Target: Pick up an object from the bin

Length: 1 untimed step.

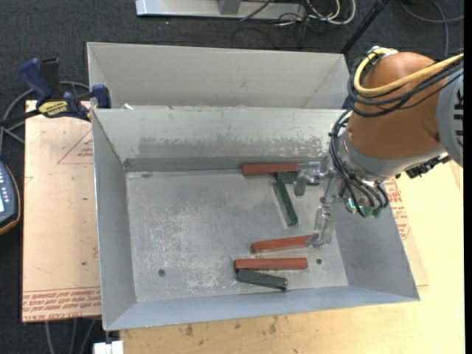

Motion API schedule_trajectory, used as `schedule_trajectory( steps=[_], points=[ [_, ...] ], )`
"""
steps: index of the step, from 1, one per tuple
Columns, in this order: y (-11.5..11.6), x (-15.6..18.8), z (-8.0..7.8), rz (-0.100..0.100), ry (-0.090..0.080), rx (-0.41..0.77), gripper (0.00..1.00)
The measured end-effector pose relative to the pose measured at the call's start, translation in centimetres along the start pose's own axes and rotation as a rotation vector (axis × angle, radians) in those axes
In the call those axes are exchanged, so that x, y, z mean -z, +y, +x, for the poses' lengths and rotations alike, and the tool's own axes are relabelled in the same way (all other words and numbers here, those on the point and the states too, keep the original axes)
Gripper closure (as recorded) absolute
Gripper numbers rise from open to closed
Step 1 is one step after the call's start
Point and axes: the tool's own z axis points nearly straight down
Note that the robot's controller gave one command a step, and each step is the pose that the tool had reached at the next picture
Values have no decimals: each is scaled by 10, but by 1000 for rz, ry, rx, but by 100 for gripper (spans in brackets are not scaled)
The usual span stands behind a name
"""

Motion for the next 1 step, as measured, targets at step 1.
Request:
schedule_trajectory(
  steps=[1],
  points=[
    [17, -175, 28, 0, -12, 214, 0]
  ],
)
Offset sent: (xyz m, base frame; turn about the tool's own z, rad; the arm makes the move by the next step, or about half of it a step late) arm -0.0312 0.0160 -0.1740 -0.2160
